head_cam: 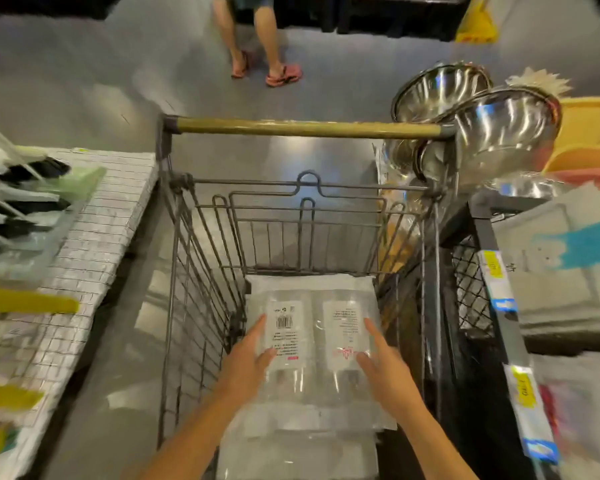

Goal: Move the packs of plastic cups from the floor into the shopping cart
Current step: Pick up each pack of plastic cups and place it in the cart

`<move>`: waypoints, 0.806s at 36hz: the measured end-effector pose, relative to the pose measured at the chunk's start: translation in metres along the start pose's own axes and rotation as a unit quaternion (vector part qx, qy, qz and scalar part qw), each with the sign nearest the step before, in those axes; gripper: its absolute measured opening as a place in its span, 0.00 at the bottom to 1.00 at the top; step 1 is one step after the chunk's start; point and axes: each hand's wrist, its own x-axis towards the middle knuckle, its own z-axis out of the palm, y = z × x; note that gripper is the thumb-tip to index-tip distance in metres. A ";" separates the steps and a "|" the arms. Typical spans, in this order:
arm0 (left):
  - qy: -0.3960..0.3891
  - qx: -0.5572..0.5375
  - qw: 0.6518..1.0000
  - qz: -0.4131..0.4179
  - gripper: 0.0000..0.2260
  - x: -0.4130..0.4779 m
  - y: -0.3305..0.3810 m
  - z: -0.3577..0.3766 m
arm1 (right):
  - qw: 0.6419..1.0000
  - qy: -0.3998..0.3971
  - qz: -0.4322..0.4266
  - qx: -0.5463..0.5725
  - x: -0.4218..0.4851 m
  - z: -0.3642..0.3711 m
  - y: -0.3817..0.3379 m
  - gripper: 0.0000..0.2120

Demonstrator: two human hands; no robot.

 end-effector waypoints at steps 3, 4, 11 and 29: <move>0.018 0.007 1.000 0.004 0.32 0.017 -0.007 0.014 | 0.995 0.005 0.024 0.099 0.007 0.007 0.014 0.30; 0.021 0.009 1.000 0.003 0.32 0.021 -0.009 0.018 | 0.993 0.001 0.021 0.114 0.008 0.008 0.018 0.30; 0.017 0.013 1.000 -0.004 0.33 0.032 -0.014 0.021 | 0.993 0.014 0.034 0.114 0.015 0.008 0.022 0.31; 0.170 0.095 0.978 0.073 0.24 -0.155 0.068 -0.126 | 0.930 0.040 -0.184 -0.314 -0.111 -0.034 -0.202 0.24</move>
